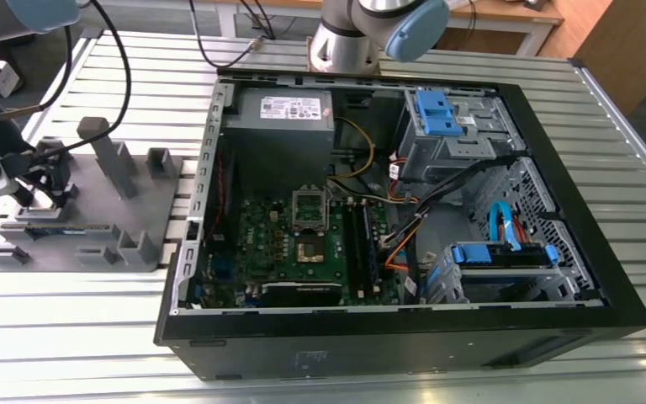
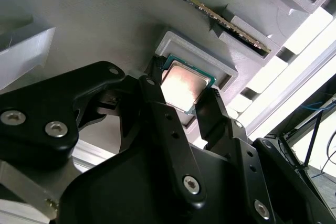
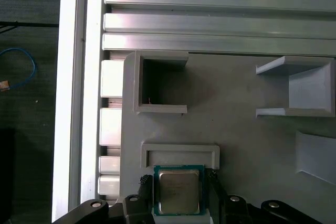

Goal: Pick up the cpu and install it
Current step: 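Pick up the cpu and move it towards the insertion slot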

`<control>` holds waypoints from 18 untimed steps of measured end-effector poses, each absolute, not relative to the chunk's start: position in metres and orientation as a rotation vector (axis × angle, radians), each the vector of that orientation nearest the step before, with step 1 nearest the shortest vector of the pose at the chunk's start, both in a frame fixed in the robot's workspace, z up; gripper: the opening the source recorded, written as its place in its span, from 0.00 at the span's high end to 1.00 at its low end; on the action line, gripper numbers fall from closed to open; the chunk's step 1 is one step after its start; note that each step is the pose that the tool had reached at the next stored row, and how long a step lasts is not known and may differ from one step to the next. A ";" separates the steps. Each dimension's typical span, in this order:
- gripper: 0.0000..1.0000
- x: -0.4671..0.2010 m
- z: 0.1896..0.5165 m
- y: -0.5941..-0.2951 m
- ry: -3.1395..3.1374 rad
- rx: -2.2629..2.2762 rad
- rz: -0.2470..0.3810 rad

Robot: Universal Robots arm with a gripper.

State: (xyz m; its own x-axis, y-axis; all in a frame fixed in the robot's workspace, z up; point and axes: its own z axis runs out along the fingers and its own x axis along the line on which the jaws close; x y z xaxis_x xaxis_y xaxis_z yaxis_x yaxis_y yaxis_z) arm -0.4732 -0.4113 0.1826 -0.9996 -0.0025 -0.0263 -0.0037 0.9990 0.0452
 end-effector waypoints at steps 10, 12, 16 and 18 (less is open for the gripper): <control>0.53 -0.473 0.183 -0.411 3.115 -0.005 0.070; 0.53 -0.473 0.183 -0.411 3.115 -0.005 0.070; 0.53 -0.473 0.184 -0.411 3.114 -0.005 0.071; 0.53 -0.473 0.186 -0.411 3.115 -0.005 0.070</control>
